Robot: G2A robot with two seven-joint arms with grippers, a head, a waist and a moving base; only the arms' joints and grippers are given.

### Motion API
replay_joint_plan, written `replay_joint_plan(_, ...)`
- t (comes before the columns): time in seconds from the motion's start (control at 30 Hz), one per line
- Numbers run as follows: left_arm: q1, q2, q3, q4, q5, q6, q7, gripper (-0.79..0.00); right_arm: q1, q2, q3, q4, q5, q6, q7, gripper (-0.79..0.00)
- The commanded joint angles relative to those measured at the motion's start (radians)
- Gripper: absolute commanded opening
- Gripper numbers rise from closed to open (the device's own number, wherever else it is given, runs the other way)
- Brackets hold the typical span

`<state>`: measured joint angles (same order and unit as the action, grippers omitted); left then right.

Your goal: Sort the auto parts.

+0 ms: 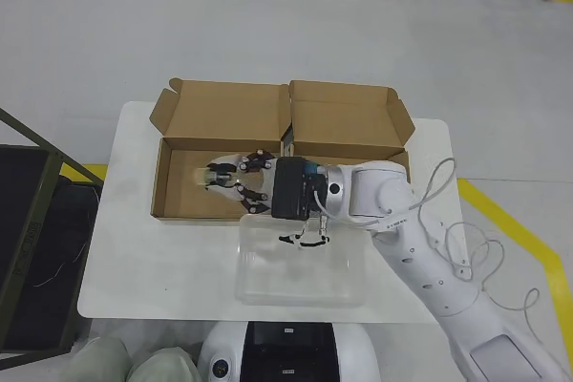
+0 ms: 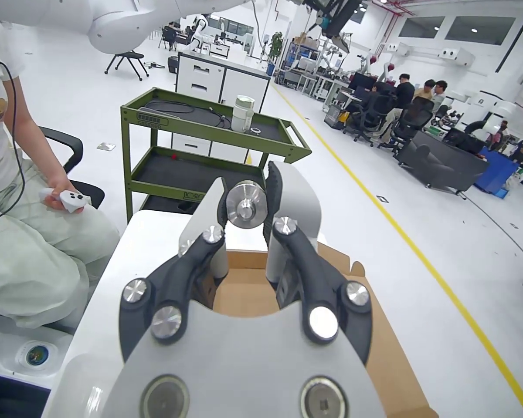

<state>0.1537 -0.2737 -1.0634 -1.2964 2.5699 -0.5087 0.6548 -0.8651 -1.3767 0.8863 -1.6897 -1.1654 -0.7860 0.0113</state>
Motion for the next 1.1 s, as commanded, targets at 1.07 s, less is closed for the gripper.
replay_joint_plan(1.07, 0.000, 0.000, 0.000, 0.000, 0.000, 0.000, 0.000, 0.000, 0.195, -0.086, -0.107, 0.527, 0.281, 0.325, 0.414, -0.785)
